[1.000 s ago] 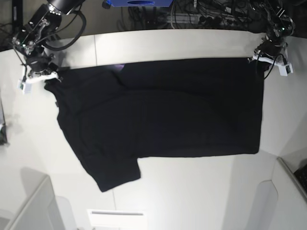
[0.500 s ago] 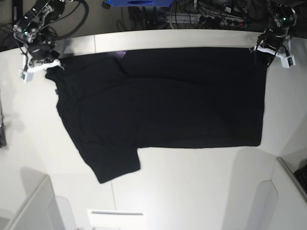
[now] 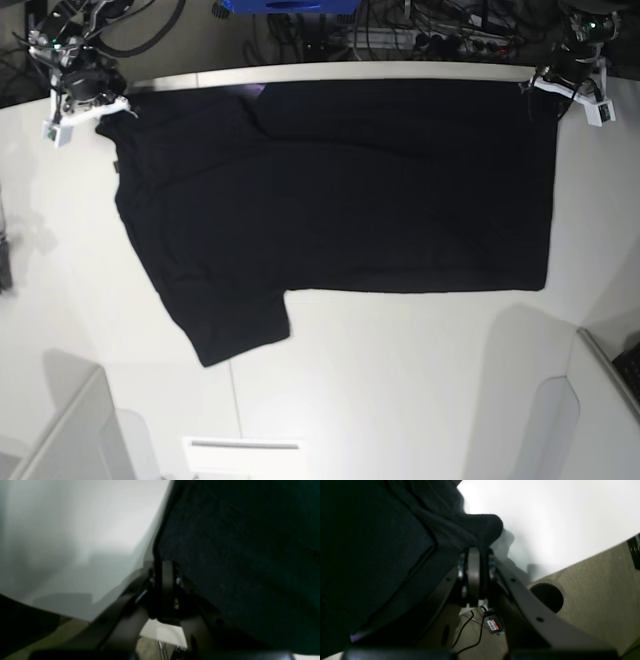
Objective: Fold the T-shirt properly
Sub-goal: 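Lower the shirt edge and release both grippers near the collar, then reach both grippers down to the hem corners of the shirt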
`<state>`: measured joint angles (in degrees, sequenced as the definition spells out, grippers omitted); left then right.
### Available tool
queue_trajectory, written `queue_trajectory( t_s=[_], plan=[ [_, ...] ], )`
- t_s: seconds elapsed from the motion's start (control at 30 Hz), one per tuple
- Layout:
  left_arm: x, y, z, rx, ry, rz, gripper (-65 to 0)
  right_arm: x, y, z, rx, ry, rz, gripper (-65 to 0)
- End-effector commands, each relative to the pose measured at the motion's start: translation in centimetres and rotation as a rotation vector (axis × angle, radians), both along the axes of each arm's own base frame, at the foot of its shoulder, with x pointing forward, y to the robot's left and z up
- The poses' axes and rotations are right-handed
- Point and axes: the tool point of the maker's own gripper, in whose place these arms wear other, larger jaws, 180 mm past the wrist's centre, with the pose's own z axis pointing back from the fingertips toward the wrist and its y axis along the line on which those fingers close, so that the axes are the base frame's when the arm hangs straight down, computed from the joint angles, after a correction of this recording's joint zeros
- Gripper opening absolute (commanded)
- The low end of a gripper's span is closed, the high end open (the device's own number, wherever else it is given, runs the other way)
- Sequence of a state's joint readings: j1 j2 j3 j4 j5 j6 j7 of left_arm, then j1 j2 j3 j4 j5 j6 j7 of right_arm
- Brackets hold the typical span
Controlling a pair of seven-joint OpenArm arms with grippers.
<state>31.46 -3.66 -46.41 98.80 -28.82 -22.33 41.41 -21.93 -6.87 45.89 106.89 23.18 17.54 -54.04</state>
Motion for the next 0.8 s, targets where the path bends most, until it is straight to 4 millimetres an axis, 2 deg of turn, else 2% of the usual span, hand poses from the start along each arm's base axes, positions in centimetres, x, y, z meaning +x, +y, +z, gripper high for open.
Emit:
queue_trajectory(
  t_s=[0.0, 0.43, 0.47, 0.5, 0.57, 0.6, 0.63, 0.7, 0.77],
  plan=[
    [0.3, 0.6, 1.0, 0.025, -0.025, 0.0, -65.0, 0.6, -0.5, 1.0, -0.025, -0.04, 0.001, -65.0],
    [0.0, 0.8, 0.9, 0.033, -0.013, 0.004, -65.0, 0.5, -0.4, 0.9, -0.02, -0.038, -0.006, -65.0],
    [0.0, 0.8, 0.9, 0.033, -0.013, 0.004, -65.0, 0.5, -0.4, 0.9, -0.02, -0.038, -0.006, -62.4],
    [0.0, 0.8, 0.9, 0.033, -0.013, 0.004, -61.7, 0.5, -0.4, 0.9, -0.02, -0.038, -0.006, -54.2],
    [-0.1, 0.8, 0.9, 0.033, -0.013, 0.006, -48.5, 0.1, -0.4, 0.8, -0.02, -0.029, -0.008, -39.3],
    [-0.1, 0.8, 0.9, 0.033, -0.013, 0.006, -42.1, 0.1, -0.5, 1.0, -0.026, -0.032, -0.007, -32.6],
    [-0.2, 1.2, 1.0, 0.039, -0.014, 0.015, -36.9, 0.1, -0.5, 1.1, -0.029, -0.035, -0.007, -28.7],
    [-0.8, 2.5, 1.6, 0.063, -0.021, 0.054, -27.0, -0.5, -0.9, 1.3, -0.04, -0.032, -0.023, -26.9],
    [-1.3, 3.9, 2.3, 0.084, -0.033, 0.094, -21.7, -0.9, -1.8, 1.7, -0.055, -0.033, -0.052, -28.1]
  ],
)
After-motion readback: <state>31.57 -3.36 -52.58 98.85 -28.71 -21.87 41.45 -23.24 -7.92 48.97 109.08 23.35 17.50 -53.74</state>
